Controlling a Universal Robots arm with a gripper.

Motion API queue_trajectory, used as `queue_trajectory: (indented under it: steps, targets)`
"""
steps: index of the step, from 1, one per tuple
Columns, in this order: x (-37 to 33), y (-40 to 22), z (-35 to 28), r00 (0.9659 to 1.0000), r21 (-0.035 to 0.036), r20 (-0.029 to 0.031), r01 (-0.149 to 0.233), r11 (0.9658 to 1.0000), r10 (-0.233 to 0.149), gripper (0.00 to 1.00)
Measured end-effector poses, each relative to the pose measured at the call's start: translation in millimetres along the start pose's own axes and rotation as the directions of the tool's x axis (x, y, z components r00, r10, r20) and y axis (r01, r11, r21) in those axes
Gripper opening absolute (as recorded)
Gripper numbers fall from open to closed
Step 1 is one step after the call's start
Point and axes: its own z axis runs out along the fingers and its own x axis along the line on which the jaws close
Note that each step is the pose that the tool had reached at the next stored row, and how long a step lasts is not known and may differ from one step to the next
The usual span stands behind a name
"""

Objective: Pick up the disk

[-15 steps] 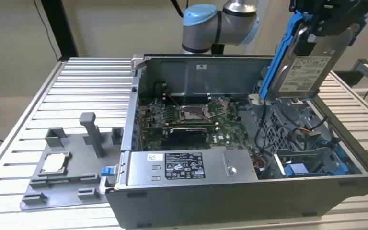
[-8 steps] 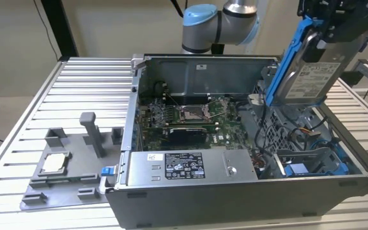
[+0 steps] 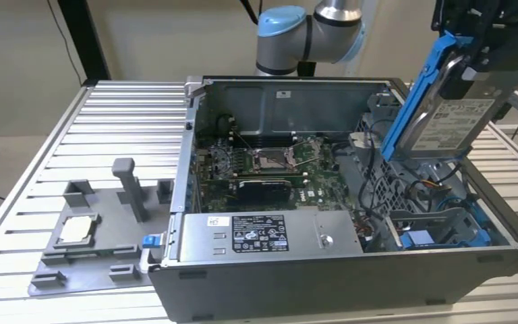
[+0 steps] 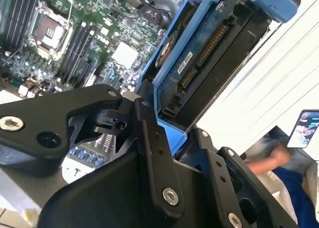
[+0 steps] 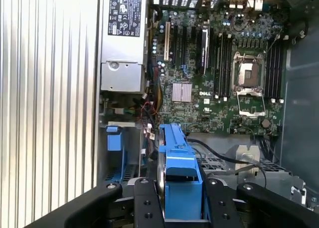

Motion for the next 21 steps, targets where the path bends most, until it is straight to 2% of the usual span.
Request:
queue_trajectory:
  steps: [11, 14, 17, 21]
  targets:
    - [29.0, -1.9, -1.2, 1.0000, -0.0019, 0.0001, 0.000, 1.0000, 0.000, 0.00]
    - [35.0, -4.0, -1.5, 1.0000, -0.0032, 0.0001, 0.000, 1.0000, 0.000, 0.00]
    - [37.4, -7.2, -1.6, 1.0000, -0.0050, 0.0001, -0.001, 1.0000, 0.001, 0.00]
    - [37.5, -7.8, -1.5, 1.0000, -0.0054, 0.0002, -0.001, 1.0000, 0.001, 0.00]
